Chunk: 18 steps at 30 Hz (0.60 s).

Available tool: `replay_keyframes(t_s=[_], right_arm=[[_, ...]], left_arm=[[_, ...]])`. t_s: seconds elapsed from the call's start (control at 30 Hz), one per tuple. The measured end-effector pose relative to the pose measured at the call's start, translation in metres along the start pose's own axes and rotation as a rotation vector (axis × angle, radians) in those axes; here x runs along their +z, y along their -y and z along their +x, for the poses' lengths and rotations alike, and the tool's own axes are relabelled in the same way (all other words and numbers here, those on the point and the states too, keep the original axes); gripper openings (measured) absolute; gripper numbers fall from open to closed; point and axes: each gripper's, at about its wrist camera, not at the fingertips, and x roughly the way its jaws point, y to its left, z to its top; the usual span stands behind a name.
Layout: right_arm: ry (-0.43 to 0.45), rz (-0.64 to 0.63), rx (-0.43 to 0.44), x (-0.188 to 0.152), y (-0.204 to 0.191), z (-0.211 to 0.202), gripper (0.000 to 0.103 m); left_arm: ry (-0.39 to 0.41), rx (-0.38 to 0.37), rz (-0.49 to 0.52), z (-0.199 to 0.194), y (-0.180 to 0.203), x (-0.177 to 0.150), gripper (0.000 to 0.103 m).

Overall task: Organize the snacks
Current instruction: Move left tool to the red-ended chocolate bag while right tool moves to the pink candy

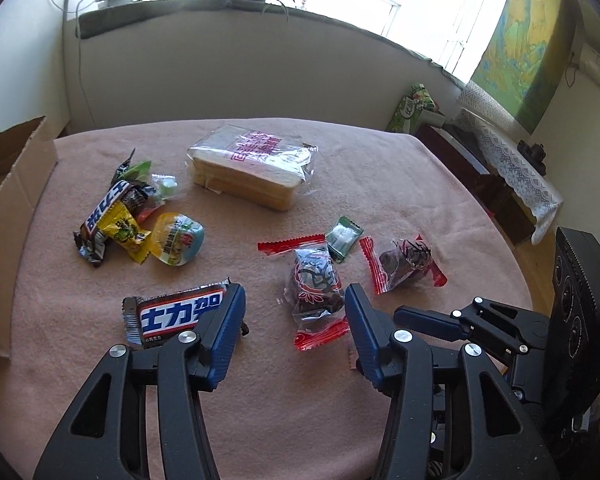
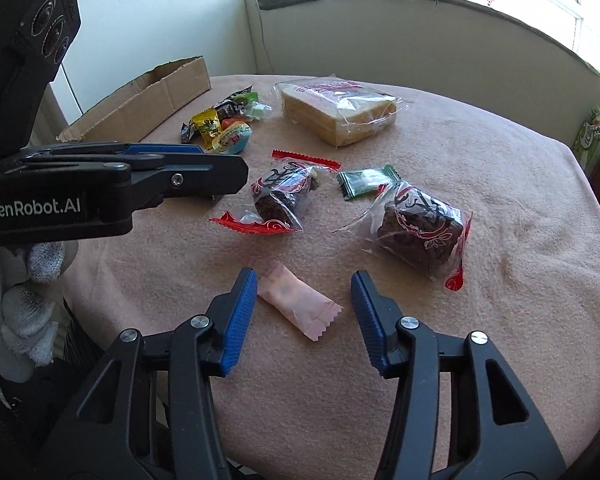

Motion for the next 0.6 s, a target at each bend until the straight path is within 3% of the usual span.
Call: replay_keyframes(t_s=[0.27,0.6], right_arm=[[-0.007,-0.021,0.024,-0.001,-0.002,0.004,0.045],[-0.027,-0.065,0.007,-0.007,-0.007,0.0,0.038]], left_arm=[[-0.068,-0.019,-0.01,0.027,0.002,0.007,0.051],[-0.092,-0.012,-0.001,0.041,0.005,0.008,0.051]])
